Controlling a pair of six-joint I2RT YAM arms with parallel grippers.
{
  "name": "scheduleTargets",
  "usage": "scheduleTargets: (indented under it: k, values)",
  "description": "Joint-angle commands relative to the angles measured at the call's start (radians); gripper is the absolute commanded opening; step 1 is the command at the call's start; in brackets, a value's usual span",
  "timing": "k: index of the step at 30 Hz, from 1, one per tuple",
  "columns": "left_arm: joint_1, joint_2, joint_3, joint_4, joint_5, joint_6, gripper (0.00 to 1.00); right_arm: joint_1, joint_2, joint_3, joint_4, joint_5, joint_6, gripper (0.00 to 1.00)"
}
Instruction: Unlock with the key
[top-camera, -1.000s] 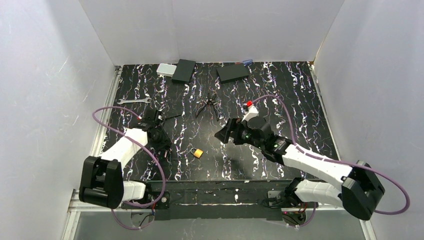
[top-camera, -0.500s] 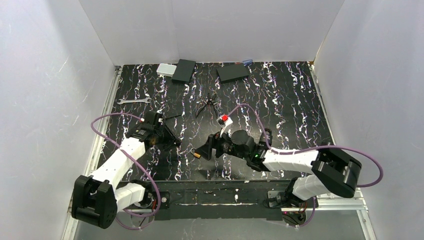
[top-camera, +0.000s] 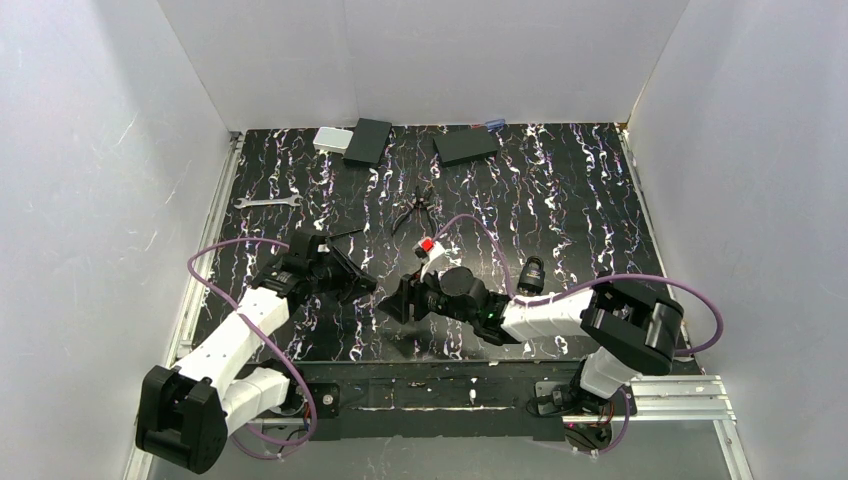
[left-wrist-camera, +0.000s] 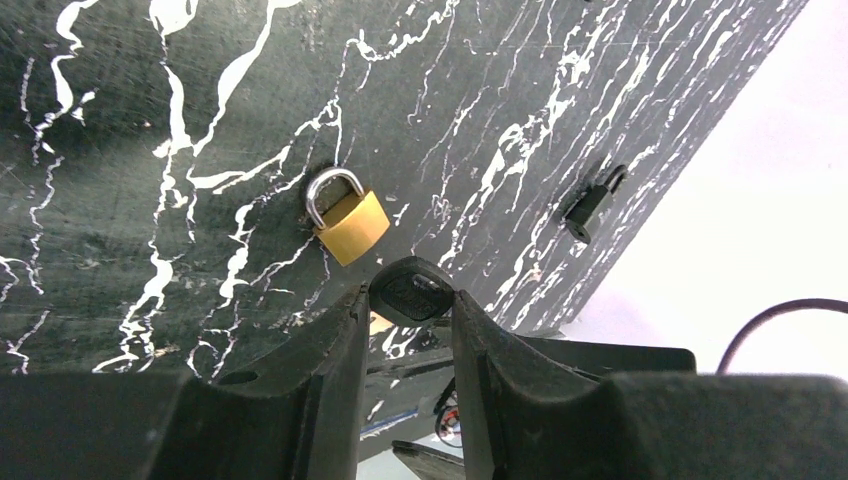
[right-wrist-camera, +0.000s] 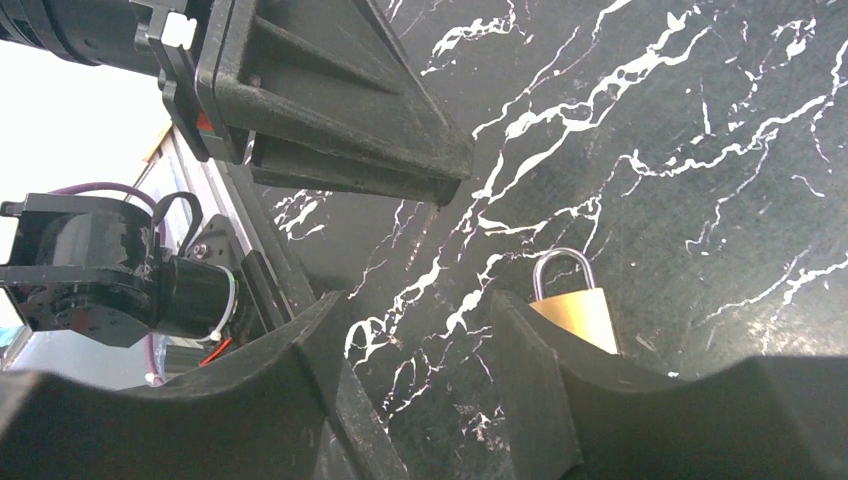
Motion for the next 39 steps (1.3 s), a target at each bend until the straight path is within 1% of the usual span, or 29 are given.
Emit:
scheduleTargets:
  k: [1,8,20,25,34,37,39]
  values:
    - [-0.005,-0.037,-0.011,0.021,0.034,-0.036,0.03,0.012,0.031,0.064,0.063,0.031,-0.032,0.59]
    - [-0.006,-0.060,-0.021,0.031,0.042,-0.059,0.02,0.030,0.066,0.103,0.051,0.044,-0.035,0.52]
    - [-0.007,-0.084,-0.033,0.037,0.045,-0.070,0.02,0.038,0.125,0.162,0.012,0.068,-0.046,0.36]
    - [-0.007,-0.100,-0.037,0.038,0.040,-0.074,0.01,0.040,0.138,0.175,-0.003,0.074,-0.044,0.35]
    - [-0.006,-0.116,-0.045,0.039,0.037,-0.077,0.01,0.040,0.155,0.192,-0.015,0.078,-0.046,0.27]
    - [-0.006,-0.118,-0.049,0.038,0.033,-0.078,0.01,0.040,0.167,0.204,-0.017,0.064,-0.047,0.22]
    - [-0.007,-0.119,-0.053,0.043,0.033,-0.079,0.01,0.042,0.173,0.215,-0.027,0.054,-0.048,0.15]
